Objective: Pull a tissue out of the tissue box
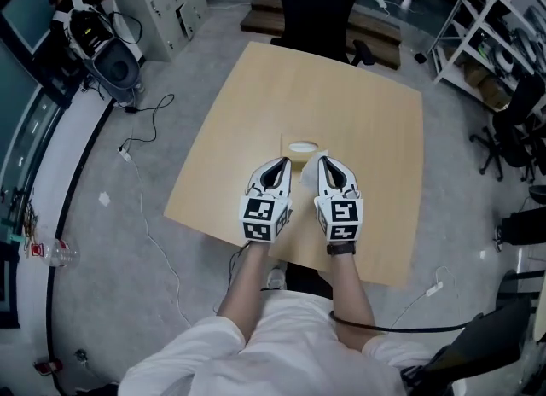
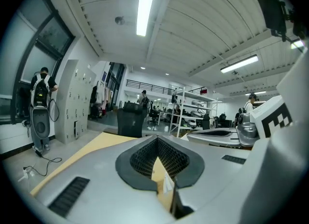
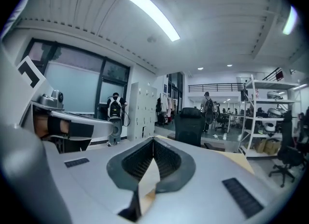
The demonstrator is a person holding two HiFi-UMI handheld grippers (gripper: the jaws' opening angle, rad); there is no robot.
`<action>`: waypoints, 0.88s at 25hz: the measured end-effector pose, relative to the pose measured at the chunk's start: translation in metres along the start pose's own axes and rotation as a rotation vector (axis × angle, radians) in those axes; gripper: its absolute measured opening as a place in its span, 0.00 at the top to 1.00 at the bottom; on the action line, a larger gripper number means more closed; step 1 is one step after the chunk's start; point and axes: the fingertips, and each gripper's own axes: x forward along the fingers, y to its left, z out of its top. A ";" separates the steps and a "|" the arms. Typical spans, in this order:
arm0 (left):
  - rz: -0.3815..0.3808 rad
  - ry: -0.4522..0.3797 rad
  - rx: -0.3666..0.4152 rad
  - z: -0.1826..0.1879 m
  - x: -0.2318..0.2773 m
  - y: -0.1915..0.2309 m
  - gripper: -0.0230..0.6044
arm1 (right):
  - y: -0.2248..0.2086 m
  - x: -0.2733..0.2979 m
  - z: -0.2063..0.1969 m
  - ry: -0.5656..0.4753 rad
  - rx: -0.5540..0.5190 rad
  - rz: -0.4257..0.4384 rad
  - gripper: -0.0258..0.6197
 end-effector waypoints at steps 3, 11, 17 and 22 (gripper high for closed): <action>-0.016 -0.037 0.023 0.015 -0.021 -0.010 0.96 | 0.008 -0.023 0.016 -0.033 0.002 -0.023 0.96; -0.030 -0.105 0.091 0.042 -0.056 -0.029 0.96 | 0.013 -0.068 0.060 -0.140 0.011 -0.072 0.96; -0.036 -0.142 0.095 0.054 -0.070 -0.028 0.96 | 0.019 -0.078 0.072 -0.160 -0.014 -0.088 0.96; -0.038 -0.159 0.093 0.055 -0.074 -0.031 0.96 | 0.020 -0.084 0.074 -0.163 -0.036 -0.095 0.96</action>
